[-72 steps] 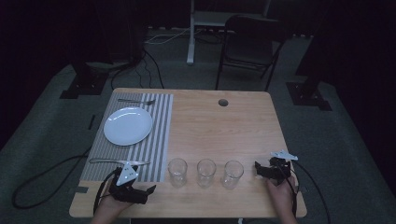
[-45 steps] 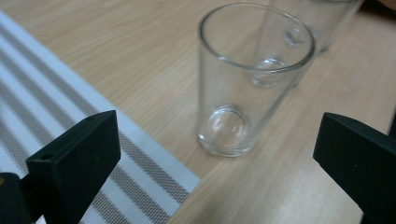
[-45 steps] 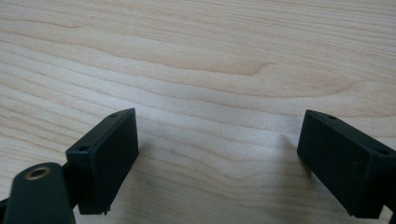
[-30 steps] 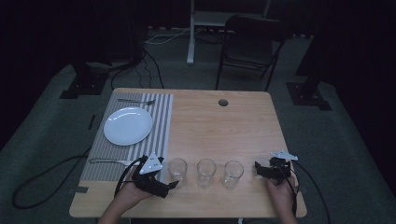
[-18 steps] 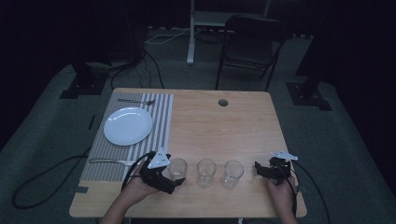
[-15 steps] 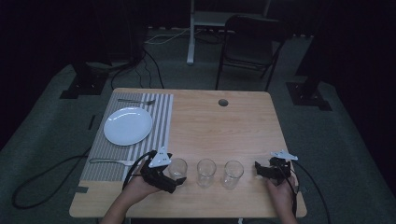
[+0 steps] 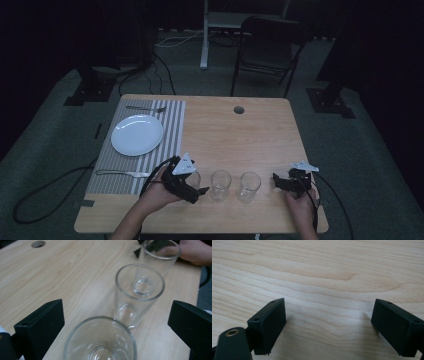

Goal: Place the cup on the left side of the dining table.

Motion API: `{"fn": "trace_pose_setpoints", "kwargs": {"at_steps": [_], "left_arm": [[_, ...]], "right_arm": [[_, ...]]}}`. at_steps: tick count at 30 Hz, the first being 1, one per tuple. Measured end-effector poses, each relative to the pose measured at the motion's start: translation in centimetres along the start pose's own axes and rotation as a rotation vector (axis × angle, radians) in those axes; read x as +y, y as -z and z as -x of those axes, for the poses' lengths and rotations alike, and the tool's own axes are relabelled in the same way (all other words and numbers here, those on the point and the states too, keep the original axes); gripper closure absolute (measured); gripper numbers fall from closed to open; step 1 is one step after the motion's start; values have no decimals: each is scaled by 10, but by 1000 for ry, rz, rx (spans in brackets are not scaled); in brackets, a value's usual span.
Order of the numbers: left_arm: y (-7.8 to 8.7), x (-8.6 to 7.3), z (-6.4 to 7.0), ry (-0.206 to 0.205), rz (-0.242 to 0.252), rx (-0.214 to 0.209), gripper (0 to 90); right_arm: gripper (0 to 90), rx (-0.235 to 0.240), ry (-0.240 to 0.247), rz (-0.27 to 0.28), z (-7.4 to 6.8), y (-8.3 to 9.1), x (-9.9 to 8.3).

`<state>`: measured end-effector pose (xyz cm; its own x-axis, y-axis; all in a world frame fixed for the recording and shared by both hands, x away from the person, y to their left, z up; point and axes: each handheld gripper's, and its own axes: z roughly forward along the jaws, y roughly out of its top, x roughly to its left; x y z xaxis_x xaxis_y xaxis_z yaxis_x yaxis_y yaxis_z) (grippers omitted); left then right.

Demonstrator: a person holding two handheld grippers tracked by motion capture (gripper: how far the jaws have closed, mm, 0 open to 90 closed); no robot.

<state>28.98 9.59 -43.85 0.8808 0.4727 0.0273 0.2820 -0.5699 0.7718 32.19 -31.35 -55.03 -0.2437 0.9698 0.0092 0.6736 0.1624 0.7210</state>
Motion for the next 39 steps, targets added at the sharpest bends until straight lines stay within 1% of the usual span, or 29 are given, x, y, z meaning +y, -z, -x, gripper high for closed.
{"fn": "trace_pose_setpoints", "kwargs": {"at_steps": [1,3,4,5,7,8,9,10,11,13,14,17,18,19,21,22,23,25,26,28,29,30,31,32,34,35,36,38,39], "left_arm": [[-1,1,1,-2,-4,-14,12],[-5,4,4,-12,-13,-15,11],[-7,5,5,-17,-22,-34,12],[-9,7,7,-24,-27,-22,11],[-11,8,8,-32,-36,-26,12],[-14,12,11,-45,-43,-31,12],[-16,14,11,-44,-45,-44,12],[-17,16,12,-38,-39,-36,12],[-18,17,12,-37,-41,-52,12],[-20,20,14,-40,-43,-47,12],[-21,22,16,-44,-45,-58,12],[-26,27,19,-46,-57,-59,12],[-28,29,20,-45,-61,-45,12],[-29,31,22,-50,-64,-58,12],[-33,33,24,-62,-76,-46,12],[-36,34,25,-63,-89,-54,12],[-38,34,25,-56,-96,-45,12],[-43,35,25,-55,-131,-51,11],[-45,35,25,-57,-138,-34,12],[-48,35,24,-48,-170,-41,12],[-49,35,24,-39,-179,-38,12],[-51,35,23,-37,-186,-52,12],[-51,35,23,-37,-186,-52,12],[-53,36,24,-33,-199,-36,12],[-55,37,23,-30,-212,-43,13],[-56,37,24,-27,-211,-32,52],[-57,38,24,-32,-216,-33,52],[-59,39,24,-32,-235,-15,53],[-59,39,24,-33,-235,-4,81]], "right_arm": [[121,0,0,0,0,0,0],[121,0,0,0,0,0,0],[121,0,0,0,0,0,0],[121,0,0,0,0,0,0],[121,0,1,0,0,0,0],[121,0,1,0,0,0,0],[121,0,1,1,0,0,0],[120,0,1,1,0,0,0],[121,0,1,1,0,0,0],[121,0,0,1,0,0,0],[121,0,-1,1,0,0,0],[121,0,0,1,0,0,0],[121,0,0,1,0,0,0],[121,0,1,1,0,0,0],[121,0,1,1,0,0,0],[121,0,1,1,0,0,0],[121,0,0,1,0,0,0],[121,0,0,1,0,0,0],[121,0,1,1,0,0,0],[121,0,0,1,0,0,0],[121,0,0,1,0,0,0],[121,0,1,1,0,0,0],[121,0,1,1,0,0,0],[121,0,1,1,0,0,0],[121,0,1,1,0,0,0],[121,0,0,1,0,0,0],[121,0,0,1,0,0,0],[121,0,-1,1,0,0,0],[121,0,0,1,0,0,0]]}}
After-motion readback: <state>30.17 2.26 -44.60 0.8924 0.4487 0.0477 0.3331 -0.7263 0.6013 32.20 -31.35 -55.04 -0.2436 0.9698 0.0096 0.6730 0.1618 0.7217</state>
